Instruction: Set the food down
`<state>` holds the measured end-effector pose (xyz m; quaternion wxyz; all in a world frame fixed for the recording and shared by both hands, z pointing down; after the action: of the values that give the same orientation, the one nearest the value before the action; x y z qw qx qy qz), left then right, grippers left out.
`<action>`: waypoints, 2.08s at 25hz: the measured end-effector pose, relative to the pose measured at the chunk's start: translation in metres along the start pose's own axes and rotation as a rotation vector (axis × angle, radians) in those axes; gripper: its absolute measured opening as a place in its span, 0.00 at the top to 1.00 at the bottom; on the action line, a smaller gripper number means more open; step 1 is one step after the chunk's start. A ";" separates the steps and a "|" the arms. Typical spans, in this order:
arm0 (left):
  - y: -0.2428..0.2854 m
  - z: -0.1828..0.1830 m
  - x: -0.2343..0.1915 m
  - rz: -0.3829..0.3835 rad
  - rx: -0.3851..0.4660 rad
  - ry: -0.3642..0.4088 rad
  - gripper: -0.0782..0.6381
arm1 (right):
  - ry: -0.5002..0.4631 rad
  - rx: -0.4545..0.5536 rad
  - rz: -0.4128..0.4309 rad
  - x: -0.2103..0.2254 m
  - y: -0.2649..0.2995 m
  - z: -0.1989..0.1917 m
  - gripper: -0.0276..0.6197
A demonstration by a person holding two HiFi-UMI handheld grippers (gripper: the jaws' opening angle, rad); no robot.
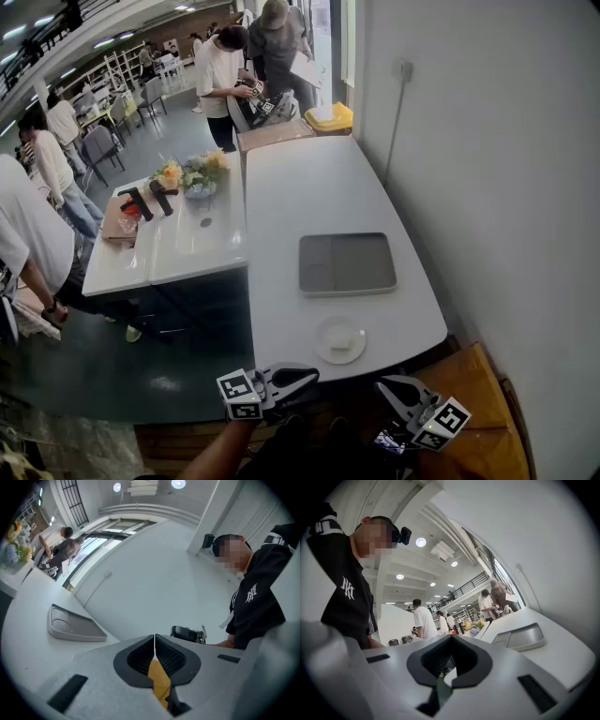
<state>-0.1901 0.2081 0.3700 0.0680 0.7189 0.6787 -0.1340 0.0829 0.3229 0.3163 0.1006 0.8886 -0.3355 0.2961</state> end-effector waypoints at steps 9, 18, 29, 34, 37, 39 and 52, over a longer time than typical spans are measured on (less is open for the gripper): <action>-0.037 -0.009 -0.041 -0.143 -0.110 0.015 0.88 | -0.072 0.015 -0.178 -0.041 0.037 -0.029 0.95; -0.054 -0.020 -0.063 -0.133 -0.142 -0.063 0.88 | 0.012 0.018 -0.301 -0.036 0.034 -0.029 0.95; -0.048 -0.022 -0.085 0.013 -0.258 -0.065 0.76 | 0.102 -0.045 -0.221 0.042 0.052 -0.009 0.82; -0.030 -0.029 -0.099 0.120 -0.371 -0.039 0.70 | 0.171 -0.142 -0.109 0.099 0.062 0.000 0.80; -0.019 -0.034 -0.107 0.168 -0.415 -0.071 0.65 | 0.202 -0.203 -0.068 0.130 0.068 0.007 0.75; -0.014 -0.038 -0.109 0.210 -0.450 -0.091 0.64 | 0.222 -0.243 -0.052 0.148 0.070 0.011 0.74; 0.008 -0.060 -0.139 0.379 -0.603 -0.351 0.60 | 0.419 -0.549 -0.097 0.226 0.101 -0.007 0.70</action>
<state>-0.1819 0.0912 0.4658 0.4146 0.7452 0.5211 -0.0345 0.1487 0.1277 0.4538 0.4165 0.7634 -0.3319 0.3656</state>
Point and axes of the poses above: the fingertips, and each gripper's own axes: y forward along the fingers, x to its right, z out of its top, the point moved 10 cm from there along -y, backward along the fingers, and after that the axes turned 13 degrees about y, right-handed, at the moved point
